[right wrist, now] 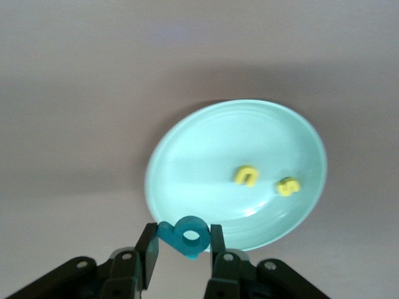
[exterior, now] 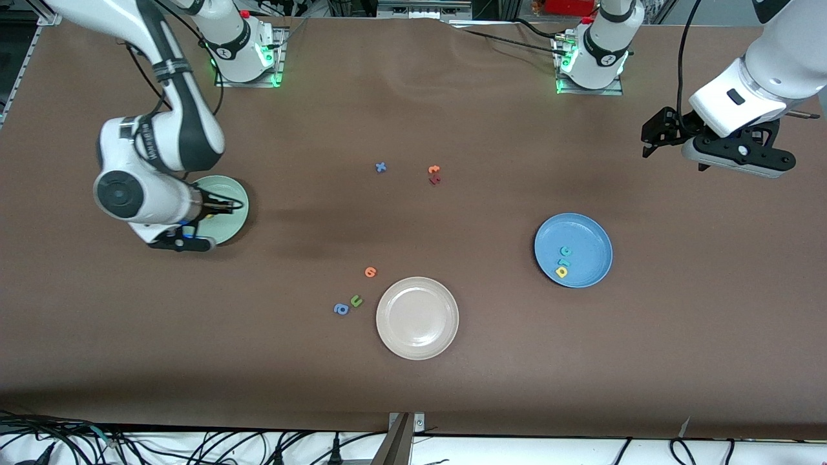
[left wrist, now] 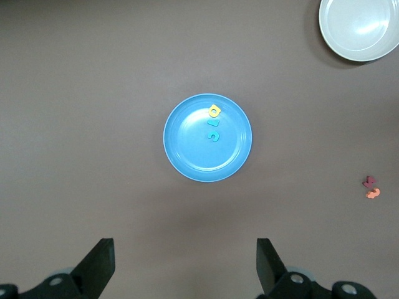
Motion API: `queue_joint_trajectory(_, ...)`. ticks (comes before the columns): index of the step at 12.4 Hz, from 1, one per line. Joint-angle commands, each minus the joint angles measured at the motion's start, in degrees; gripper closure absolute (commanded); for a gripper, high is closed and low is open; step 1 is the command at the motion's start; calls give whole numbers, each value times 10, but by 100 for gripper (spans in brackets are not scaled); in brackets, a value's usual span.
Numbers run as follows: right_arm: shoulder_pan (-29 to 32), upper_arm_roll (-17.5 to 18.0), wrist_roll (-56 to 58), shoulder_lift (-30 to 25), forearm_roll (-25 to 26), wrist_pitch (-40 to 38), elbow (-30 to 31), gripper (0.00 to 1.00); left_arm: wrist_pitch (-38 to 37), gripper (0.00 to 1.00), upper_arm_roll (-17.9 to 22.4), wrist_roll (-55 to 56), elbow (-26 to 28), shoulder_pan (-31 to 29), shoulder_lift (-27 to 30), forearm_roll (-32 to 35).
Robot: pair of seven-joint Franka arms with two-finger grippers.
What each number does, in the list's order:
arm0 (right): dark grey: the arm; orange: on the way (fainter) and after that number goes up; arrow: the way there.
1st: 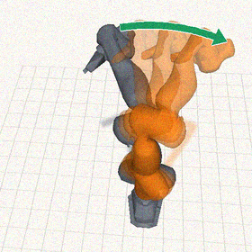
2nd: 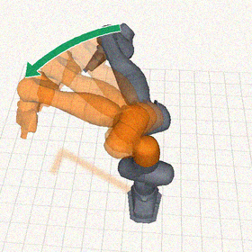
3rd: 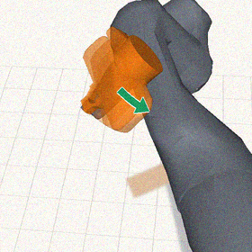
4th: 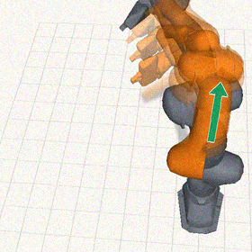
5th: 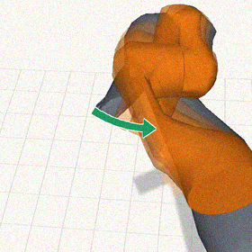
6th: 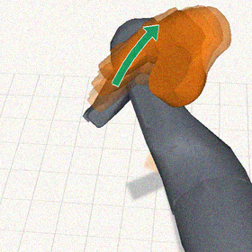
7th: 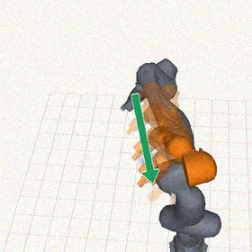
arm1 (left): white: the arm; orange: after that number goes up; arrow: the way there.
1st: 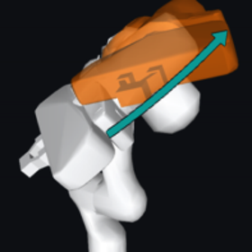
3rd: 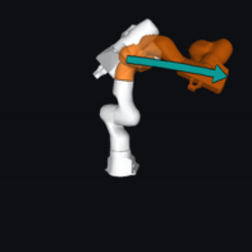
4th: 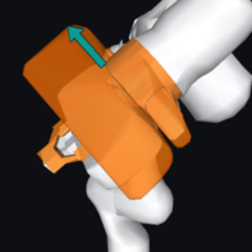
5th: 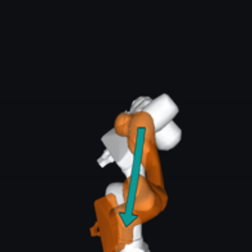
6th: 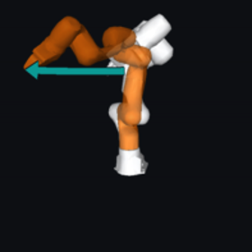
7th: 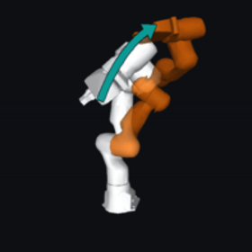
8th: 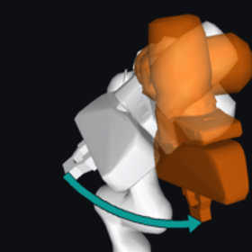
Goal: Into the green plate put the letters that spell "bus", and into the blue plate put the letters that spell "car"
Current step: 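Carry the teal b over the green plate and open the right gripper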
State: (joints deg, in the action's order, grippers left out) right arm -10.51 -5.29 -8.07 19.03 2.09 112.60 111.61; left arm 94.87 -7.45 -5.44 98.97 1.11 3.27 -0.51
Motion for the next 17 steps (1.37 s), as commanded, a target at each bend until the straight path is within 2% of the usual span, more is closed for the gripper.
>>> queue_joint_trajectory(1, 0, -37, 77, 7, -15, 92, 71, 83, -14, 0, 4, -4, -18, 5, -8, -7)
queue_joint_trajectory(3, 4, -38, 92, 15, -36, 150, 112, 83, -14, 0, 4, -4, -18, 5, -8, -7)
queue_joint_trajectory(7, 3, -38, 92, 19, -61, 159, 143, 82, -14, 0, 4, -4, -18, 5, -8, -7)
queue_joint_trajectory(8, 3, -38, 92, 19, -61, 172, 152, 76, -14, 0, 3, -4, -18, 5, -8, -7)
queue_joint_trajectory(9, 3, -38, 92, 19, -61, 174, 153, 54, -14, 0, 4, -4, -18, 5, -8, -7)
queue_joint_trajectory(10, 3, -38, 86, 18, -61, 173, 152, 24, -14, 0, 3, -4, -18, 5, -8, -7)
queue_joint_trajectory(12, 3, -38, 84, 8, -61, 159, 146, 2, -14, 0, 2, -4, -18, 6, -8, -7)
queue_joint_trajectory(13, 3, -38, 84, -8, -61, 139, 136, 2, -14, 0, 2, -4, -18, 6, -8, -7)
queue_joint_trajectory(17, 2, -38, 52, -82, -60, -22, 47, 2, -14, 0, 2, -4, -18, 6, -8, -7)
